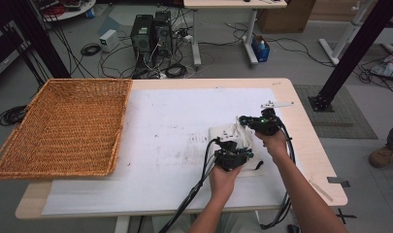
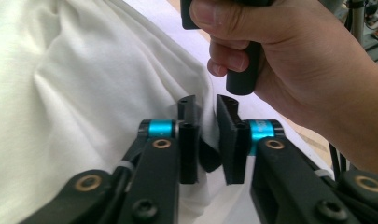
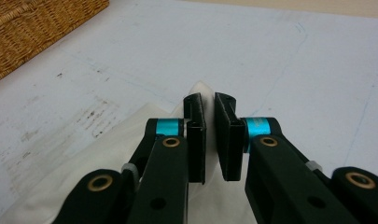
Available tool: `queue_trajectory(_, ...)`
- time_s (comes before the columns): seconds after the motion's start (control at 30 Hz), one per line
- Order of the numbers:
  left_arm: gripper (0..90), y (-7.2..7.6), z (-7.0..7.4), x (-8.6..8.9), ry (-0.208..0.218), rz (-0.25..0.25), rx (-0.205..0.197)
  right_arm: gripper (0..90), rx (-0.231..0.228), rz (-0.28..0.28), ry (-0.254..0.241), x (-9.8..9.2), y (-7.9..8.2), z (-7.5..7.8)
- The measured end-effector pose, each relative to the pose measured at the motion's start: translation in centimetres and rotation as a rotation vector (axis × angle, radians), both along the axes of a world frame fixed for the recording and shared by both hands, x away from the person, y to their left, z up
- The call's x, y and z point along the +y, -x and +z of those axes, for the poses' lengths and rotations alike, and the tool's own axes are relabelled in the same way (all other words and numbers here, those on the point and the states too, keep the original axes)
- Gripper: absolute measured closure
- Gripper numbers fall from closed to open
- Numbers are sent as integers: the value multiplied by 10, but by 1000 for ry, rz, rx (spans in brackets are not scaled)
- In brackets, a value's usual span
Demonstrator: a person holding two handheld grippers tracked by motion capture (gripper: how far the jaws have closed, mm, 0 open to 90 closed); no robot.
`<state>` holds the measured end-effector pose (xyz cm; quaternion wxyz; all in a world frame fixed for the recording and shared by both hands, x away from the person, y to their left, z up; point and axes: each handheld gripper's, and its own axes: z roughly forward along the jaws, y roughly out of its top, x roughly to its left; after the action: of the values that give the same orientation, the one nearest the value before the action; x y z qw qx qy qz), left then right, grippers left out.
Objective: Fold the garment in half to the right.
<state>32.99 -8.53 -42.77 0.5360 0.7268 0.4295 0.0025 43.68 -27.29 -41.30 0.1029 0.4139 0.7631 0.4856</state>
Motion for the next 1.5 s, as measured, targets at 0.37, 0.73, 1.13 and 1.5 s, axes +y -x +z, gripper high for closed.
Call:
queue_trajectory(0.37, 344, 7, 22, 67, 4, 149, -162, 568, -55, -163, -8, -44, 52, 10)
queue_trajectory(0.73, 299, 15, 9, 143, -31, 291, -183, 739, -8, 23, 169, -12, 128, -25)
queue_trajectory(1.13, 299, 26, -1, 175, 9, 354, -151, 824, -2, -134, 241, -39, 159, -22)
queue_trajectory(1.5, 298, 29, 3, 186, 40, 374, -172, 768, -58, -80, 304, 5, 123, -14)
